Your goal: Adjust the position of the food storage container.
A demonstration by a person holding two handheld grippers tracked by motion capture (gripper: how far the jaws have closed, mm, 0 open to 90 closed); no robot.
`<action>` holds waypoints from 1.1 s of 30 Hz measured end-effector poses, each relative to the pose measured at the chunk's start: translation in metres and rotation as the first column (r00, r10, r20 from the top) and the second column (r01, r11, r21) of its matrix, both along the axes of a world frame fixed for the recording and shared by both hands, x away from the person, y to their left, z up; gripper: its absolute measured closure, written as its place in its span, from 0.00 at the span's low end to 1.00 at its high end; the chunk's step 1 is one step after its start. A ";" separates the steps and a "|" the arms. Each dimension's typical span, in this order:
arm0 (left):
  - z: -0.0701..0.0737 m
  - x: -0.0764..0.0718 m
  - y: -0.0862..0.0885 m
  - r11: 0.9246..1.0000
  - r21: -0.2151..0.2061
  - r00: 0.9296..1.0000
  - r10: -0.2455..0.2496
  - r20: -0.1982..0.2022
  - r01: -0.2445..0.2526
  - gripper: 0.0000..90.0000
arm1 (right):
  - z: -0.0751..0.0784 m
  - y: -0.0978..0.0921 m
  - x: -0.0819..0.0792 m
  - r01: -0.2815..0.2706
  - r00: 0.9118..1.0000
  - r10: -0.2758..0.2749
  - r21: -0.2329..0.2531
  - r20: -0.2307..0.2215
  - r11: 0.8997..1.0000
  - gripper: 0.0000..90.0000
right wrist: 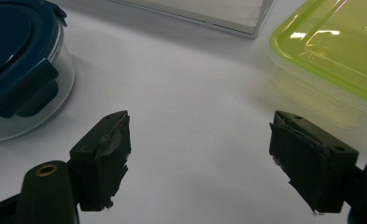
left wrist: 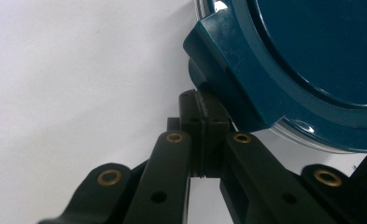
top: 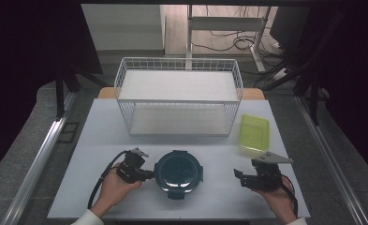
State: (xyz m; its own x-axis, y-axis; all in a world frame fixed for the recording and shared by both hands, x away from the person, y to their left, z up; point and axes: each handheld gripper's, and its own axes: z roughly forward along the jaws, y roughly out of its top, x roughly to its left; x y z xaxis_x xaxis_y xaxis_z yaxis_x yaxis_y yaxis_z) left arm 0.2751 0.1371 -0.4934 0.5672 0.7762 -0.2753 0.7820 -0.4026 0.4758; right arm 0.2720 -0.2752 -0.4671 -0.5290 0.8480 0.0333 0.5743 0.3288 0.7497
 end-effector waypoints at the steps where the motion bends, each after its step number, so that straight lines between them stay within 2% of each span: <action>1: 0.000 0.000 0.000 1.000 0.006 1.000 -0.008 -0.003 0.008 1.00 | 0.000 0.000 0.000 0.003 1.000 -0.003 0.002 0.000 1.000 0.23; 5: 0.000 0.001 -0.003 1.000 0.005 1.000 -0.016 0.001 0.016 1.00 | 0.001 0.002 -0.001 0.008 1.000 -0.008 0.005 0.015 1.000 0.23; 7: 0.000 0.001 -0.003 1.000 -0.003 1.000 -0.018 0.000 0.018 1.00 | 0.004 0.004 -0.003 -0.001 0.999 0.000 0.027 0.041 1.000 0.23; 8: 0.000 0.002 -0.002 1.000 -0.003 1.000 -0.027 -0.004 0.027 1.00 | 0.004 0.004 -0.003 -0.001 0.999 0.000 0.027 0.041 1.000 0.23; 9: 0.001 0.002 0.002 1.000 -0.019 1.000 -0.025 0.000 0.025 1.00 | 0.006 0.005 -0.004 -0.017 0.999 0.014 0.057 0.048 0.998 0.23; 10: 0.001 0.002 0.002 1.000 -0.019 1.000 -0.025 0.000 0.025 1.00 | 0.006 0.005 -0.004 -0.017 0.999 0.014 0.057 0.048 0.998 0.23; 12: 0.006 0.002 0.009 0.999 -0.039 1.000 -0.005 0.021 0.006 1.00 | 0.011 0.009 -0.004 -0.035 0.998 0.031 0.093 0.046 0.995 0.23; 13: 0.012 0.000 0.019 0.998 -0.065 0.999 0.026 0.045 -0.023 1.00 | 0.013 0.011 -0.005 -0.034 0.999 0.030 0.098 0.045 0.995 0.23; 14: 0.012 0.000 0.019 0.998 -0.065 0.999 0.026 0.045 -0.023 1.00 | 0.013 0.011 -0.005 -0.034 0.999 0.030 0.098 0.045 0.995 0.23; 16: 0.018 -0.003 0.030 0.996 -0.084 0.996 0.049 0.080 -0.043 1.00 | 0.016 0.015 -0.006 -0.031 0.999 0.028 0.103 0.030 0.994 0.23; 17: 0.021 -0.007 0.037 0.991 -0.115 0.991 0.080 0.112 -0.067 0.96 | 0.020 0.019 -0.007 -0.034 0.999 0.032 0.094 0.020 0.995 0.23; 18: 0.021 -0.007 0.037 0.991 -0.115 0.991 0.080 0.112 -0.067 0.91 | 0.020 0.019 -0.007 -0.034 0.999 0.032 0.094 0.020 0.995 0.23; 19: 0.023 -0.009 0.040 0.990 -0.122 0.987 0.091 0.131 -0.075 0.91 | 0.022 0.020 -0.007 -0.035 0.999 0.033 0.096 0.020 0.995 0.23; 22: 0.027 -0.012 0.044 0.987 -0.132 0.978 0.115 0.172 -0.093 0.68 | 0.023 0.023 -0.005 -0.030 0.999 0.028 0.133 0.016 0.991 0.23; 24: 0.031 -0.012 0.045 0.984 -0.145 0.977 0.132 0.169 -0.108 0.49 | 0.019 0.024 -0.005 -0.041 0.999 0.040 0.182 0.008 0.983 0.23; 25: 0.033 -0.012 0.045 0.982 -0.150 0.975 0.139 0.174 -0.114 0.36 | 0.014 0.025 -0.004 -0.068 0.996 0.081 0.241 -0.042 0.968 0.24; 26: 0.033 -0.013 0.045 0.981 -0.158 0.974 0.139 0.180 -0.111 0.31 | 0.014 0.026 -0.005 -0.079 0.995 0.093 0.243 -0.048 0.967 0.24; 29: 0.035 -0.014 0.046 0.975 -0.185 0.972 0.157 0.174 -0.124 0.25 | 0.015 0.025 -0.006 -0.087 0.995 0.098 0.224 -0.037 0.971 0.23; 31: 0.035 -0.014 0.046 0.971 -0.203 0.974 0.158 0.161 -0.124 0.23 | 0.016 0.025 -0.007 -0.094 0.994 0.106 0.229 -0.037 0.969 0.23; 33: 0.035 -0.014 0.046 0.974 -0.193 0.975 0.151 0.161 -0.119 0.22 | 0.015 0.025 -0.008 -0.100 0.993 0.112 0.223 -0.043 0.970 0.23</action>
State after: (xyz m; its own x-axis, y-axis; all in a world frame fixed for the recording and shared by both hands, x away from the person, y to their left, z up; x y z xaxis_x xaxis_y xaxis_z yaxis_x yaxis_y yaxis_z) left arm 0.2611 0.1828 -0.4587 0.5120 0.7951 -0.3250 0.7222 -0.1936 0.6640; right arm 0.2642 -0.2499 -0.4523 -0.6076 0.7558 0.2443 0.5876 0.2208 0.7784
